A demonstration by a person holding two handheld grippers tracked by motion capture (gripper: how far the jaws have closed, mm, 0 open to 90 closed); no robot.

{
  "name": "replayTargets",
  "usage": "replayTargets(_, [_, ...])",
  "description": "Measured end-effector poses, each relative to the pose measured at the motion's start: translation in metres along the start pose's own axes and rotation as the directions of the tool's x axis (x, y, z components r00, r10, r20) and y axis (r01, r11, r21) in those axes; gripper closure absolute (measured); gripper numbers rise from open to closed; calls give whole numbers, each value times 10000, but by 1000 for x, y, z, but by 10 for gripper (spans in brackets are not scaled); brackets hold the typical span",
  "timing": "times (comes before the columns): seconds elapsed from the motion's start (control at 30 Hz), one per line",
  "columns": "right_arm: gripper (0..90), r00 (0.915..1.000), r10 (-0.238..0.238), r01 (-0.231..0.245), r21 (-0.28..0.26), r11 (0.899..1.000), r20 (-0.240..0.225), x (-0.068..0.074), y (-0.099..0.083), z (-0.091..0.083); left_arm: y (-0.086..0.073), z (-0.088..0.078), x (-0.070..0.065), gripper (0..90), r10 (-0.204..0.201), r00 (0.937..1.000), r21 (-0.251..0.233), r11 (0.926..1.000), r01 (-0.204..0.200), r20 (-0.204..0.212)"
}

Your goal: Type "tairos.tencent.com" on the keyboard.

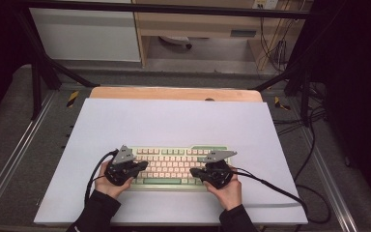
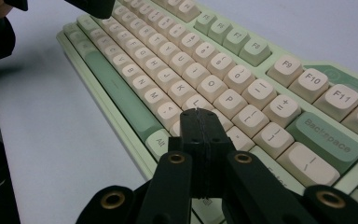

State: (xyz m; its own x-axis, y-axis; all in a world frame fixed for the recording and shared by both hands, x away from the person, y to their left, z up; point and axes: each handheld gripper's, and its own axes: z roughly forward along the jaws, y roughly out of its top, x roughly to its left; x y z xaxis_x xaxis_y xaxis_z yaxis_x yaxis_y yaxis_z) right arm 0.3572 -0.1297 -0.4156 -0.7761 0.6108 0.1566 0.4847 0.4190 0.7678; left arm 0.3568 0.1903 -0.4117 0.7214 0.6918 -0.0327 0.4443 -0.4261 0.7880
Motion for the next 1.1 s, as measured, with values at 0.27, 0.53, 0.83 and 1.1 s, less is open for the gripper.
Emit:
replayTargets(0.27, [900,10000,15,-15,30,10000,-26,0,3,7,-11,-11,5,899,-145,9998,-46,9999,144,-105])
replayTargets(0.53, [900,10000,-56,57,126,9999,-65,4,6,18,-17,-17,10,899,-321,9994,-100,9994,320,-156])
replayTargets(0.83, [900,10000,-44,46,375,9993,-42,5,2,26,-19,-18,12,899,-375,9992,-106,9992,373,-150])
replayTargets(1.1, [900,9998,-159,163,421,9990,-105,5,0,29,-20,-16,11,899,-331,9994,-51,9994,331,-114])
